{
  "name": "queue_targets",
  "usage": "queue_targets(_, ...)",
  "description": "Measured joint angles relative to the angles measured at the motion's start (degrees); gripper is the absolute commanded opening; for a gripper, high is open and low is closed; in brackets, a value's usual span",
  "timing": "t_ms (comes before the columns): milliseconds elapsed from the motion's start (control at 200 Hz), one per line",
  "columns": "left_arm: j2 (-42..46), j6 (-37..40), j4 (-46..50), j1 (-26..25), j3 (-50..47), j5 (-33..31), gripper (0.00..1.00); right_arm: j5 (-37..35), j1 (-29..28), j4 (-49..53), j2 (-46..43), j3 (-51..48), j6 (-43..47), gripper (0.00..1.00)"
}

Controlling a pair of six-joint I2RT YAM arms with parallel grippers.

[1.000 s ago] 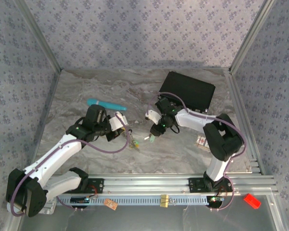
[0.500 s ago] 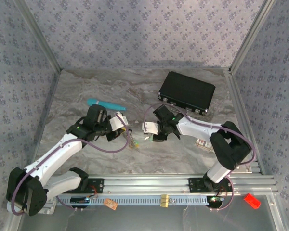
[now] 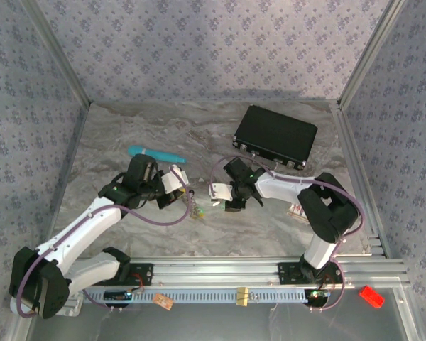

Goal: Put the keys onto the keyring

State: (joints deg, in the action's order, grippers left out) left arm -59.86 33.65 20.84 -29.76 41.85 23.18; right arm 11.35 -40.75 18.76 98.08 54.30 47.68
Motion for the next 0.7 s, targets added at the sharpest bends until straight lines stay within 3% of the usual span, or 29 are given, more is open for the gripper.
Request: queue_targets(700, -0.2, 0.0, 0.0, 0.0, 0.0, 0.0, 0.0, -0.1, 0.5, -0.7, 1.8, 2.9, 0.0, 0.29)
